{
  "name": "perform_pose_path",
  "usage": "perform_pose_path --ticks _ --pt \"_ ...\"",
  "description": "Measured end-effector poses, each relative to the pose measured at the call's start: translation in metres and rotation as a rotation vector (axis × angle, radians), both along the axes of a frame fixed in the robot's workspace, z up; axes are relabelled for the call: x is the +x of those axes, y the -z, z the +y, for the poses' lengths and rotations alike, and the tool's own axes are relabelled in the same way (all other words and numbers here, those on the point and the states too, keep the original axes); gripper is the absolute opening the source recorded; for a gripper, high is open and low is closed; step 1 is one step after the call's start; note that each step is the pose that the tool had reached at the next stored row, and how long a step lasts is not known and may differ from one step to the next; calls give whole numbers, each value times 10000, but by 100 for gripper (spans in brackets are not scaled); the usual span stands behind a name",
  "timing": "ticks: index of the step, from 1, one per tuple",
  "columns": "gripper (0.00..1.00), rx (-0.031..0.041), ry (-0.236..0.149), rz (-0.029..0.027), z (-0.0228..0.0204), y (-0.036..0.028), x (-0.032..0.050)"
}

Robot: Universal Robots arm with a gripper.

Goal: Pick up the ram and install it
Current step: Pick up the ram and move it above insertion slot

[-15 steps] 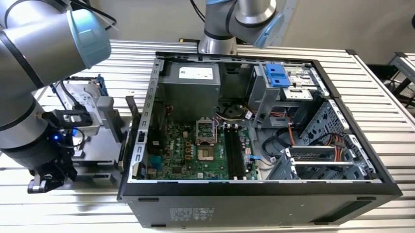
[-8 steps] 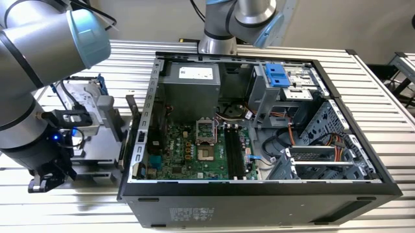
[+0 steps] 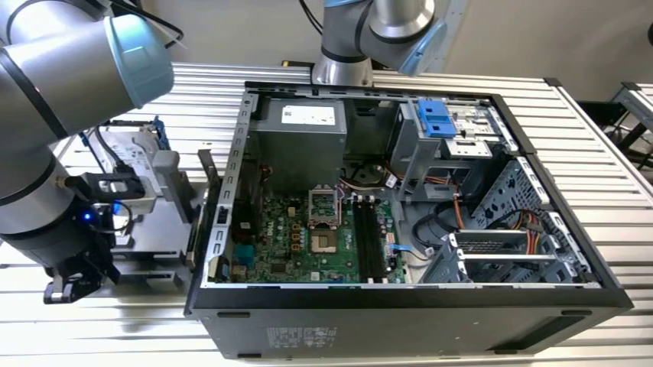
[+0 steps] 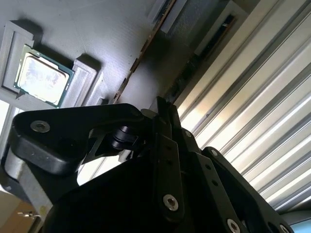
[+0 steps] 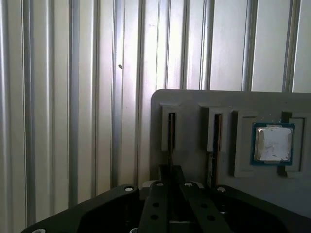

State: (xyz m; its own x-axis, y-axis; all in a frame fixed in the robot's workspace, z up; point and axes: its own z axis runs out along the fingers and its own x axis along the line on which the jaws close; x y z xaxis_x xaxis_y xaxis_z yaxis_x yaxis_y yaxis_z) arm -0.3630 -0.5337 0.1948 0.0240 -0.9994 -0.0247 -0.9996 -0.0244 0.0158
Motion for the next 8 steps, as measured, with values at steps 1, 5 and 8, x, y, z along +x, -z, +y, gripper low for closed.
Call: perform_pose_path --ticks 1,5,8 --pt "0 -1 0 0 0 0 0" --pt "0 -2 1 1 0 -54 -1" --pt "0 -1 0 0 0 -105 -1"
